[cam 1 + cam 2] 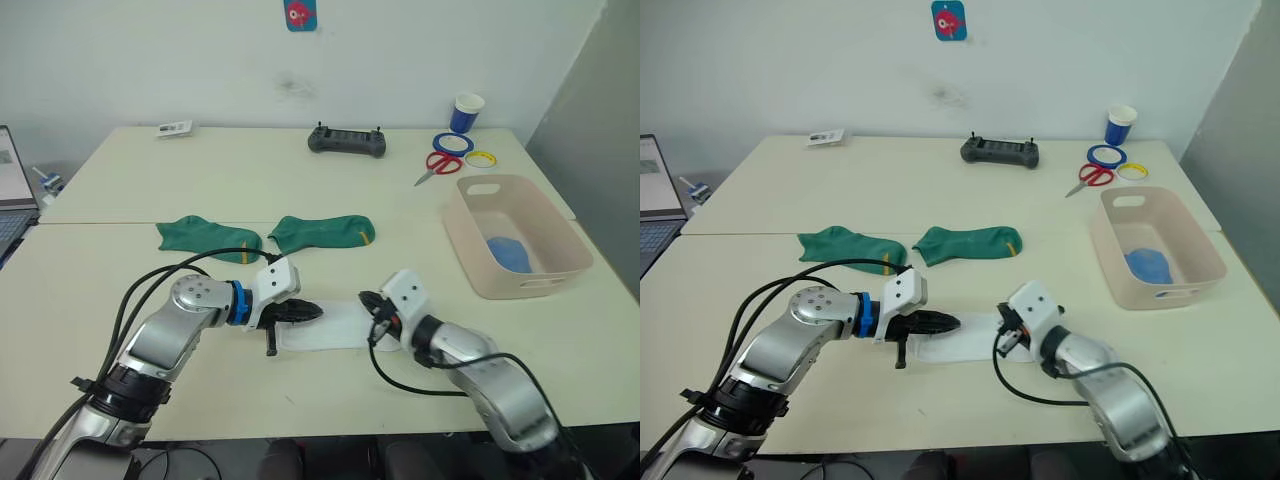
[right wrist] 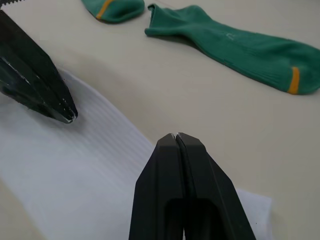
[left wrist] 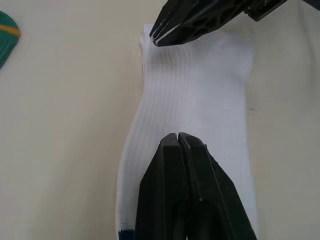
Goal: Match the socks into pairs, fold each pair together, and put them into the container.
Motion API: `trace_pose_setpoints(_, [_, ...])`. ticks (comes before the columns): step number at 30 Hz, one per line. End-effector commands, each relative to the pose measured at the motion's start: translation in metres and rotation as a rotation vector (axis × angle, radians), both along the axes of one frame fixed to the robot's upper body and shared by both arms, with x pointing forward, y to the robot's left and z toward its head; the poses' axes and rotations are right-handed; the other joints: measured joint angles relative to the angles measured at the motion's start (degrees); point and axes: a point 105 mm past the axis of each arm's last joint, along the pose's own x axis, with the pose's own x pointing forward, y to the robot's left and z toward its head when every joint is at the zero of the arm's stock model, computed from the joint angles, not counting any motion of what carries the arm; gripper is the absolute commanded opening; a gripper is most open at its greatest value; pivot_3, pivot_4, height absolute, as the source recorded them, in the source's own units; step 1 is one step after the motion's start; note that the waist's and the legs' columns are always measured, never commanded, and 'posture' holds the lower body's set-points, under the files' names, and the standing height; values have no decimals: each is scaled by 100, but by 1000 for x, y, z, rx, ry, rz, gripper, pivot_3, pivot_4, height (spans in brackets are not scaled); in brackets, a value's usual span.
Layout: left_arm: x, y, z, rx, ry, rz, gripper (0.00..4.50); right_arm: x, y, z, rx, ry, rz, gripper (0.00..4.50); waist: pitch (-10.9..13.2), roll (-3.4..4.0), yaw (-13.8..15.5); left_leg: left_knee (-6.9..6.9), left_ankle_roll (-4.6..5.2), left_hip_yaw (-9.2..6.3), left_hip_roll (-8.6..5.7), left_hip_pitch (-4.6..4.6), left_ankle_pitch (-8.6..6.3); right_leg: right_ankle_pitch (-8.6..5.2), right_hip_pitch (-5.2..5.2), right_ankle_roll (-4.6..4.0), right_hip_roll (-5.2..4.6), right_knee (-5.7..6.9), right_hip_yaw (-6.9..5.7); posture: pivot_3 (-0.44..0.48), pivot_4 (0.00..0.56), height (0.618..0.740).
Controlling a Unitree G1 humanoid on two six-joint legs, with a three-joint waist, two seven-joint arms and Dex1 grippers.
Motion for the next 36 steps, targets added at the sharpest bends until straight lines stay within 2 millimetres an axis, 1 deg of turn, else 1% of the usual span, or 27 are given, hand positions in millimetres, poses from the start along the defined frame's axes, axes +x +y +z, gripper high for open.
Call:
trace_pose_setpoints(1, [5, 7, -15, 49, -5, 32, 0, 6, 1, -5, -15, -12, -34, 57, 0, 0, 13, 0, 0, -1, 0, -1, 0, 0, -1, -1, 1, 0, -1, 0, 150, 740])
trace_pose_setpoints(3, [4, 11, -24, 68, 6, 47, 0, 6, -10, -14, -28, 16, -84, 57, -1, 1, 31, 0, 1, -3, 2, -2, 0, 0, 0, -1, 0, 0, -2, 0, 150, 740])
trace_pose_setpoints(5, [0, 13, -29, 70, 26, 55, 0, 7, -31, -20, -50, 28, -151, 57, -6, 2, 34, 2, 0, -3, 2, -1, 0, 0, 3, -1, -1, 0, -2, 0, 150, 740])
trace_pose_setpoints(9, [-5, 15, -36, 55, 68, 73, 0, 7, -64, -17, -73, 6, -231, 57, -14, 0, 35, 4, 0, -1, 1, 13, 0, 1, 20, -2, -3, 0, -1, 0, 150, 740])
trace_pose_setpoints(11, [-7, 16, -38, 60, 69, 68, 0, 4, -72, -16, -76, 3, -242, 57, -17, 0, 33, 5, 0, -1, 1, 26, 0, 6, 32, -7, -3, 0, -2, 0, 150, 740])
trace_pose_setpoints(13, [-5, 14, -33, 29, 58, 71, 0, -3, -78, -15, -73, -5, -246, 57, -17, 0, 32, 3, 0, -1, 2, 54, -1, 5, 59, -10, -2, 0, -3, 0, 150, 740])
trace_pose_setpoints(15, [-2, 5, -19, -51, 27, 57, 0, -8, -78, -6, -32, -47, -251, 57, -15, 5, 31, -3, 0, -1, 2, 64, -1, 2, 68, -14, -2, -2, -3, 0, 150, 740])
trace_pose_setpoints(17, [0, -4, 1, -116, -13, 23, 0, -12, -75, 7, 27, -88, -250, 57, -12, 7, 32, -4, 0, -1, 4, 61, -1, 2, 66, -14, -1, -3, -3, 0, 150, 740])
trace_pose_setpoints(20, [-2, -16, 22, -132, -67, -66, 0, -18, -75, 21, 90, -124, -270, 57, -10, 7, 33, 4, 0, -2, 4, 27, 0, 5, 36, -9, 0, -1, -4, 0, 150, 740])
trace_pose_setpoints(22, [-3, -22, 27, -118, -83, -107, 0, -22, -77, 27, 127, -134, -287, 57, -10, 7, 35, 7, -1, -3, 3, 2, 0, 8, 12, -5, 0, 1, -4, 0, 150, 740])
trace_pose_setpoints(27, [8, -23, 6, -48, -87, -99, 0, -25, -86, 30, 162, -122, -341, 57, -10, 8, 38, 3, -1, 0, 2, 2, 0, 7, 9, -6, 0, -4, -1, 0, 150, 740])
trace_pose_setpoints(31, [8, -16, -18, 21, -54, -107, 0, -28, -88, 32, 186, -104, -357, 57, -10, 8, 22, 3, 0, 0, 3, 1, 0, 8, 5, -7, 4, 0, 0, 0, 150, 740])
trace_pose_setpoints(33, [7, -12, -27, 47, -48, -110, 0, -30, -87, 27, 207, -62, -358, 435, -12, 10, 27, 3, 0, -2, 4, 4, 0, 8, 7, -7, 5, 0, -2, 0, 150, 740])
trace_pose_setpoints(35, [7, -11, -29, 39, -35, -107, 0, -35, -81, 17, 201, -4, -332, 943, -13, 10, 27, 2, 0, -2, 5, 5, 0, 8, 8, -8, 5, 0, -2, 0, 150, 740])
trace_pose_setpoints(36, [6, -12, -29, 36, -34, -110, 0, -37, -78, 13, 188, 16, -316, 1338, -13, 10, 26, 2, 0, -2, 5, 6, 0, 8, 9, -8, 5, 0, -1, 0, 150, 740])
